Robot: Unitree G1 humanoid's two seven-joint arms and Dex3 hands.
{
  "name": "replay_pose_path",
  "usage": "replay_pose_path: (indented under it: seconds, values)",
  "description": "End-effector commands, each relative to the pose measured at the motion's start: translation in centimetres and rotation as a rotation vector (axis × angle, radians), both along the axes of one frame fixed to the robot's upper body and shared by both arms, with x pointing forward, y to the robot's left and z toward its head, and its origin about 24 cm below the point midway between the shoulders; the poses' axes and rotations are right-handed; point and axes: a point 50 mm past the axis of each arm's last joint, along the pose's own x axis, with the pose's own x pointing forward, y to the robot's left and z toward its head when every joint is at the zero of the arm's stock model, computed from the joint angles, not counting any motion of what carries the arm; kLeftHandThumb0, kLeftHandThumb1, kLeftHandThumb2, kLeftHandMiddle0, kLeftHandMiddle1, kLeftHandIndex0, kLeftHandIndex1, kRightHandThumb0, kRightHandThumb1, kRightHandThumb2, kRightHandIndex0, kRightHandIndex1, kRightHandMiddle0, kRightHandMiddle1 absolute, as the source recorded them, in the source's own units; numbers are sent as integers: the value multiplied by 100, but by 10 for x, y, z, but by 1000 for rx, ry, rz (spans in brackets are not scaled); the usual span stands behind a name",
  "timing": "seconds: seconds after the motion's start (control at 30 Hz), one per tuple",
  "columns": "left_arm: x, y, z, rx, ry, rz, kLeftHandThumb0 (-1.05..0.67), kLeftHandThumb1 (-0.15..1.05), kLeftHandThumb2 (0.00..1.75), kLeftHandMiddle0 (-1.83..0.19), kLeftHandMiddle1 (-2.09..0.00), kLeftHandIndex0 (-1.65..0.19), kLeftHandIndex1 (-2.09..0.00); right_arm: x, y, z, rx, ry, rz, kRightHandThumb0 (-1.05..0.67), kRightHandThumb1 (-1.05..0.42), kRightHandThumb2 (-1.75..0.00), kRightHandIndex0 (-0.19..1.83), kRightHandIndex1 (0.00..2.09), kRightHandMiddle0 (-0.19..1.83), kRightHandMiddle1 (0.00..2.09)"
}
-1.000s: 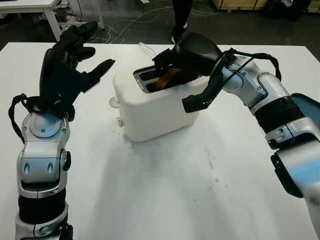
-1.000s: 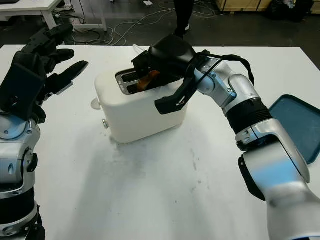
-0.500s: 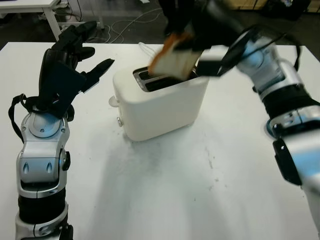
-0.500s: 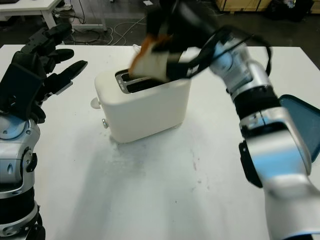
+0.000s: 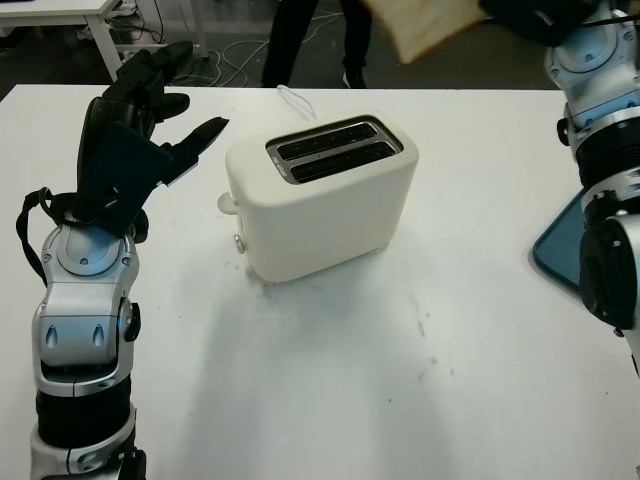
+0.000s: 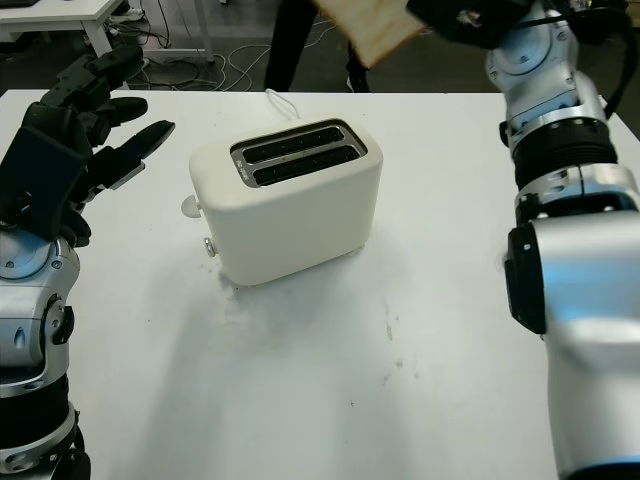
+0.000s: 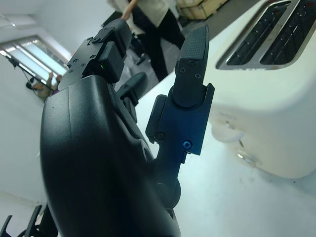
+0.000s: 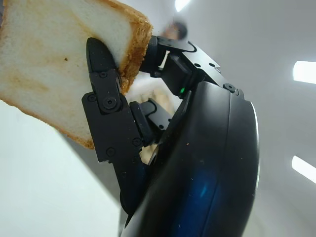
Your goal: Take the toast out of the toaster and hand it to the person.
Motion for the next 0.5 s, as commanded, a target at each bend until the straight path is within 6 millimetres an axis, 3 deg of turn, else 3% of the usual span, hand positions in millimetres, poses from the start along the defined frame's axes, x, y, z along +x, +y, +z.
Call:
replay_pose_path:
  seconds: [0.0, 0.03, 0.07, 0.1, 0.2, 0.33, 0.47]
  values:
    - [-2, 3, -1, 10, 2, 17, -47, 92, 15, -5, -92, -29, -28, 3, -9, -7, 35, 31, -82, -44, -92, -36, 105, 175, 76, 170]
    - [-2, 3, -1, 11, 2, 17, -48, 92, 15, -5, -91, -29, -28, 4, -11, -13, 58, 55, -102, -43, -92, -36, 43, 158, 69, 147]
    - [-1, 3, -1, 10, 1, 17, -48, 92, 15, -6, -91, -29, -28, 5, -13, -19, 80, 80, -111, -42, -92, -36, 22, 149, 68, 133]
    - [-1, 3, -1, 8, 1, 16, -48, 92, 15, -6, -91, -29, -28, 5, -15, -24, 93, 103, -120, -38, -92, -37, 33, 164, 69, 138]
    - [-1, 3, -1, 7, 1, 12, -48, 92, 15, -5, -91, -29, -28, 8, -20, -41, 144, 175, -164, -36, -92, -35, 81, 173, 58, 169]
    - [-1, 2, -1, 15, 4, 14, -48, 92, 15, -6, -90, -30, -28, 10, -22, -58, 134, 253, -235, -32, -92, -34, 88, 174, 61, 174]
    - [-1, 2, -1, 10, 3, 12, -48, 92, 14, -6, -90, -30, -27, 10, -22, -70, 178, 285, -249, -28, -92, -34, 82, 175, 54, 175]
